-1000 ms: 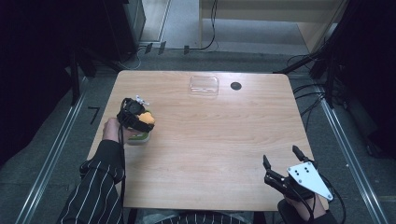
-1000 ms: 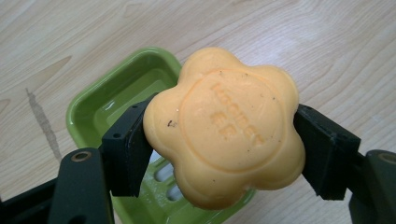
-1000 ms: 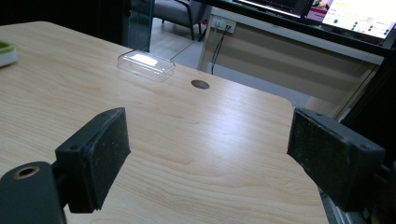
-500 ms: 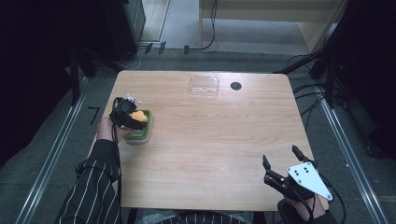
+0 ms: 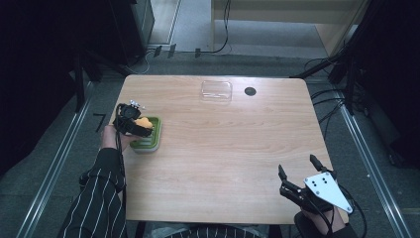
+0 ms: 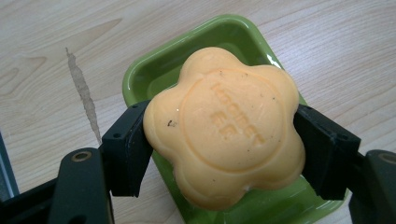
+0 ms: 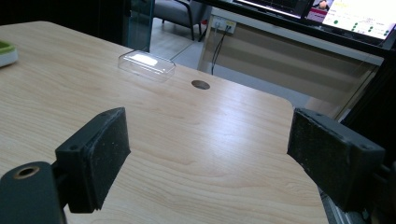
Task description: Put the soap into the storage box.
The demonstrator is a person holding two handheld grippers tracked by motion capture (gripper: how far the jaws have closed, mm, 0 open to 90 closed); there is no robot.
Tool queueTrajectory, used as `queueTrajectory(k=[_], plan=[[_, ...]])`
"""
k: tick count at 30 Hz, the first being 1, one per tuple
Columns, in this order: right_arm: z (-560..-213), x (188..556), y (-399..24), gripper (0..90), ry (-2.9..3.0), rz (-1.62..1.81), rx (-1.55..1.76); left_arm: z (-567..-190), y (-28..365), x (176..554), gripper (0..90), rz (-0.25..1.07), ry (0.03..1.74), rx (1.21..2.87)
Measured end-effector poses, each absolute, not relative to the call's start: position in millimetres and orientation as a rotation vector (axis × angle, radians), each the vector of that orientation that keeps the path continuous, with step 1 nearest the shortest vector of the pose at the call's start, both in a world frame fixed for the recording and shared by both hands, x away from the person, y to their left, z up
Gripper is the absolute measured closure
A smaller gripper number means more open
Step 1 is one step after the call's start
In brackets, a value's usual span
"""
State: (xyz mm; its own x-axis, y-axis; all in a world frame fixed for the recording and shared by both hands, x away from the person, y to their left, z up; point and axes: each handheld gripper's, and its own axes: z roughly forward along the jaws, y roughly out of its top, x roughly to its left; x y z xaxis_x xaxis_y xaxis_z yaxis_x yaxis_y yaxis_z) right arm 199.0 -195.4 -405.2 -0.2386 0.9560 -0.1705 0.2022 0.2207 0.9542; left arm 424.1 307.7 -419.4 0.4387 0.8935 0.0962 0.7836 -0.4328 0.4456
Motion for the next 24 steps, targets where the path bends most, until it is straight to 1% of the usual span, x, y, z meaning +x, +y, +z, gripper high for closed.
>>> queueTrajectory(k=[24], plan=[[-405.3,198.9,-195.7,13.3,1.630,1.095,1.107,-431.6,304.0,430.6,27.8,0.427,1.438,2.371]])
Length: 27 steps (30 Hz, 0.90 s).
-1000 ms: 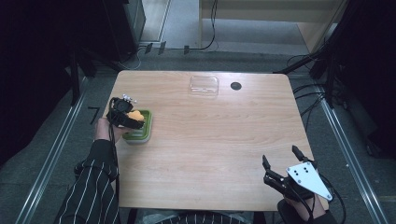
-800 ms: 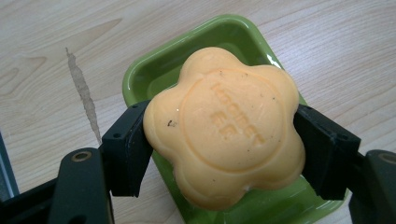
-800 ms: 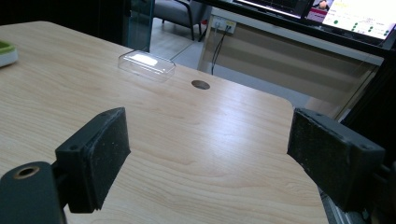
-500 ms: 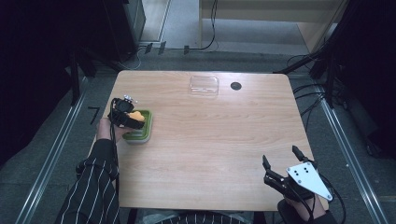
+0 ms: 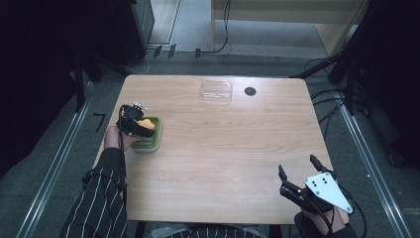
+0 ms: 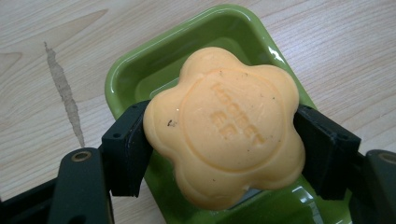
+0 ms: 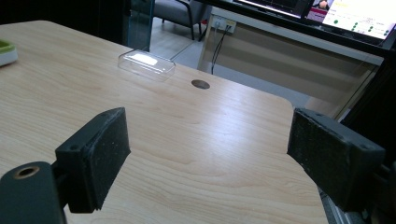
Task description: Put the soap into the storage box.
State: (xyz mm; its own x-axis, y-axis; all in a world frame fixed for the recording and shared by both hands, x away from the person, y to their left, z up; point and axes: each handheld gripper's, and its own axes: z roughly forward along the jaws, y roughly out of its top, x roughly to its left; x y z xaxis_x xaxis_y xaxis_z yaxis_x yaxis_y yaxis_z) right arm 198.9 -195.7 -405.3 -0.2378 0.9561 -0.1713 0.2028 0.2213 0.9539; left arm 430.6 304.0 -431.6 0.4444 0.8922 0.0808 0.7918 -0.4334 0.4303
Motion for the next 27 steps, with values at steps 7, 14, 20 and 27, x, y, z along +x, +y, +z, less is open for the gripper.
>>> queueTrajectory(k=[7,14,20,27], plan=[[-405.3,198.7,-195.8,13.3,1.630,1.095,1.107,-434.2,303.9,431.4,27.8,0.419,1.441,2.381],[-405.3,198.6,-195.9,13.3,1.630,1.096,1.107,-436.7,304.9,431.8,27.8,0.426,1.443,2.391],[-405.2,198.4,-196.0,13.3,1.630,1.096,1.108,-438.5,306.1,432.3,27.7,0.414,1.446,2.397],[-405.2,198.4,-195.7,13.3,1.628,1.097,1.109,-442.6,304.2,435.3,27.4,0.419,1.447,2.435]])
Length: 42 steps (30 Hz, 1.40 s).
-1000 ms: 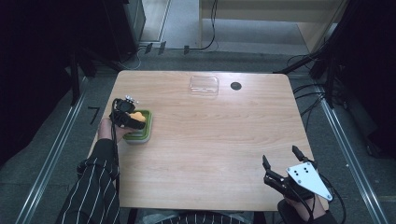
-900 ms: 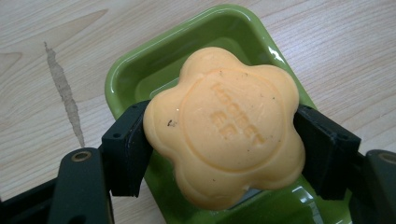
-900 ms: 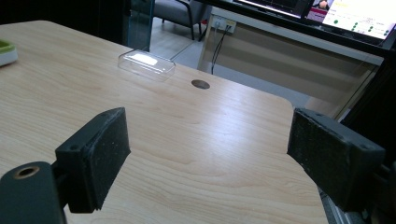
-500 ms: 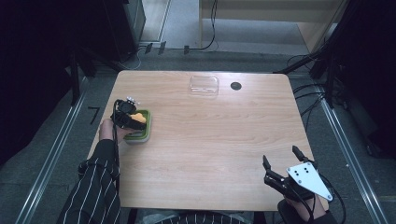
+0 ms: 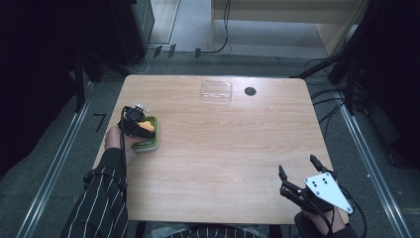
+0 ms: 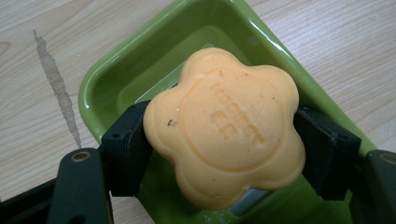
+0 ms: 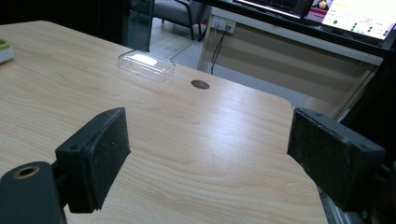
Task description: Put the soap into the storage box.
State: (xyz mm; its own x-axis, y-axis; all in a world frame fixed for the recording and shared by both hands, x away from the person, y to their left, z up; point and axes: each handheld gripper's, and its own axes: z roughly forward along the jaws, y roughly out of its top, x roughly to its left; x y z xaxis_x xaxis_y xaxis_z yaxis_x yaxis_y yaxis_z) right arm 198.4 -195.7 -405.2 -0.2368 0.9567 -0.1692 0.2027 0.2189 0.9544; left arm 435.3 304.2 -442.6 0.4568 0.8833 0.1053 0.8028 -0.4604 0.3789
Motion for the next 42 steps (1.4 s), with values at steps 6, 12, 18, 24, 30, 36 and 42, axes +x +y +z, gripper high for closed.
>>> queueTrajectory(k=[6,12,18,24,30,36,42], plan=[[-405.2,198.3,-196.0,13.3,1.629,1.097,1.109,-440.3,306.4,434.7,26.4,0.424,1.440,2.406],[-405.2,198.3,-195.8,13.3,1.628,1.097,1.109,-435.1,308.3,434.0,20.0,0.413,1.443,2.378],[-405.2,198.3,-195.8,13.3,1.628,1.097,1.109,-428.4,307.6,429.6,13.1,0.450,1.465,2.393],[-405.1,198.2,-196.2,13.3,1.626,1.098,1.112,-423.8,306.5,422.5,7.0,0.398,1.502,2.437],[-405.0,197.8,-196.1,13.3,1.626,1.097,1.110,-421.4,304.6,413.7,2.3,0.376,1.527,2.494],[-404.9,197.8,-196.1,13.3,1.624,1.100,1.112,-420.5,304.9,403.2,0.5,0.356,1.545,2.527],[-404.9,197.6,-196.5,13.3,1.622,1.100,1.113,-417.4,299.5,392.3,0.3,0.345,1.545,2.549]])
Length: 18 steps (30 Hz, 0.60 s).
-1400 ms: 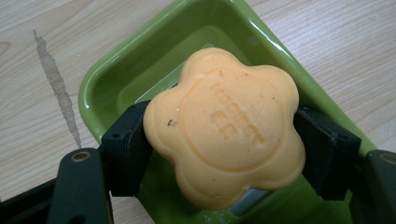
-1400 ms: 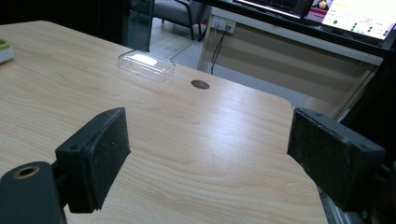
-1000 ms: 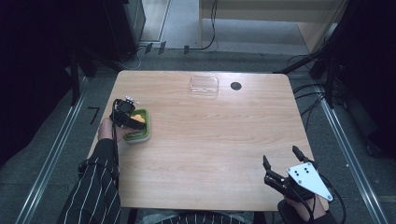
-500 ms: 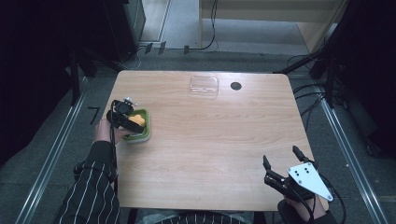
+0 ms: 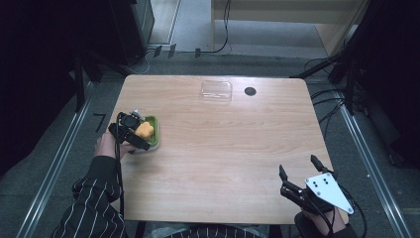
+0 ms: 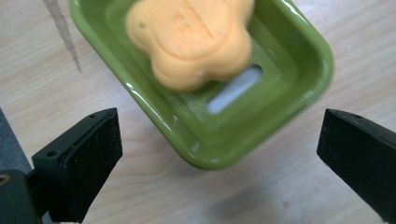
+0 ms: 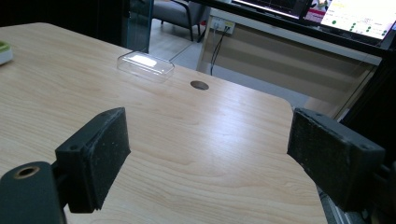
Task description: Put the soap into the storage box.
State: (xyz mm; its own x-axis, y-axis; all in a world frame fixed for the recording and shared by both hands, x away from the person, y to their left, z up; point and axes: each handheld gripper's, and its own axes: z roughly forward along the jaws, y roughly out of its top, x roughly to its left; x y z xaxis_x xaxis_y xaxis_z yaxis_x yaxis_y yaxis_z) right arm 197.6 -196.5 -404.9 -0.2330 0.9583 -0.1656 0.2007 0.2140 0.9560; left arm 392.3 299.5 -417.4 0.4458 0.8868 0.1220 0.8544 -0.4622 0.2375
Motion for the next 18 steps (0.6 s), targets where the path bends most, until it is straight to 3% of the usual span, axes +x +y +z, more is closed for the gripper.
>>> queueTrajectory(k=[18], plan=[[-404.9,197.6,-196.5,13.3,1.621,1.101,1.111,-423.9,289.2,352.4,0.0,0.274,1.502,2.668]])
